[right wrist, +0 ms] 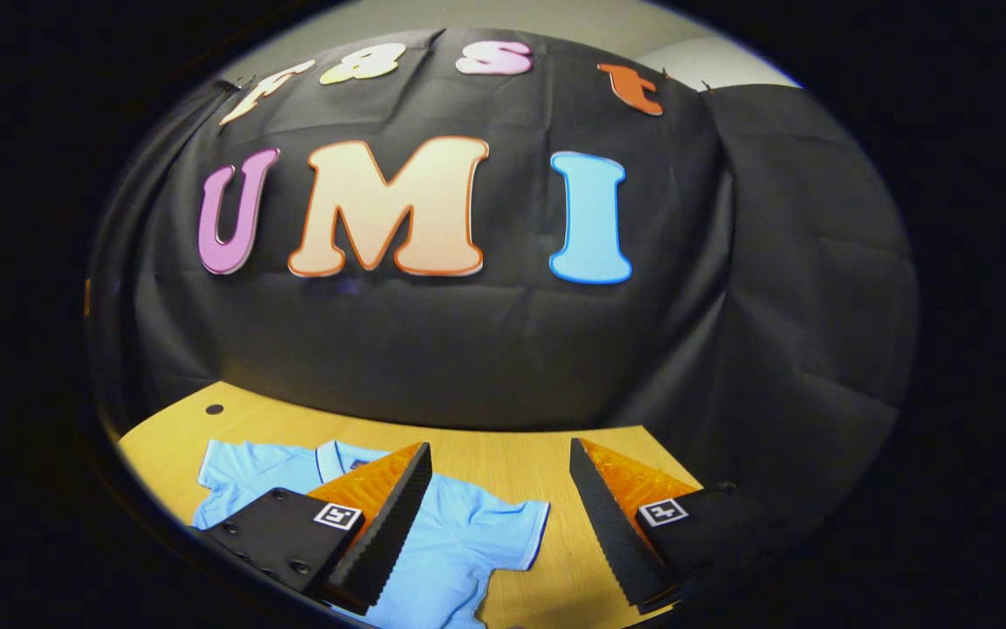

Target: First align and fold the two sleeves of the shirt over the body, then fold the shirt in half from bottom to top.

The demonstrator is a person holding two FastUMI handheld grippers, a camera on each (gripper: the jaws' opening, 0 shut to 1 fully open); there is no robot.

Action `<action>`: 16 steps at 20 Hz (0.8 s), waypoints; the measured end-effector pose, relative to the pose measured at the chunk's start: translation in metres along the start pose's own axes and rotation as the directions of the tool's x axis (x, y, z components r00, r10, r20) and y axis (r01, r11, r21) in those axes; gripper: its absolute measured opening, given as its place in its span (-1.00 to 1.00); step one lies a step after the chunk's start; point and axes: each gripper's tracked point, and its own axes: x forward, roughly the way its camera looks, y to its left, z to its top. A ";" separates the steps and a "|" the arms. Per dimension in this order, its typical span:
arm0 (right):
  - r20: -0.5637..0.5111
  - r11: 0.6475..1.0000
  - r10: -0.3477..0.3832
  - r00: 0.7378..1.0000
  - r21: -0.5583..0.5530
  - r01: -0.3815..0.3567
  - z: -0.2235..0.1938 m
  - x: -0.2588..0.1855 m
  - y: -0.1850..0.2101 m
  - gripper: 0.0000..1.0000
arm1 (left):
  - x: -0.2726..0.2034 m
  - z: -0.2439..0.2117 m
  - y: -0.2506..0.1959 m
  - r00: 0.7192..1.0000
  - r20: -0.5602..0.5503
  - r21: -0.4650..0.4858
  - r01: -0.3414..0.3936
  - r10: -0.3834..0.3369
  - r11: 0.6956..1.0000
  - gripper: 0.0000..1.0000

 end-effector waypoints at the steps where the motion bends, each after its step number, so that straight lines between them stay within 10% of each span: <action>1: -0.029 1.000 -0.008 1.000 -0.006 0.008 -0.013 0.013 -0.001 0.97 | 0.003 -0.002 0.002 1.000 -0.006 0.001 -0.004 0.004 1.000 0.89; 9: -0.288 0.997 -0.074 0.955 -0.001 0.077 -0.125 0.085 -0.020 0.98 | 0.025 -0.028 0.025 0.997 -0.068 0.025 -0.041 0.043 0.999 0.90; 16: -0.504 0.992 -0.083 0.860 0.045 0.122 -0.200 0.097 -0.020 0.99 | 0.040 -0.049 0.043 0.991 -0.115 0.046 -0.062 0.067 0.997 0.89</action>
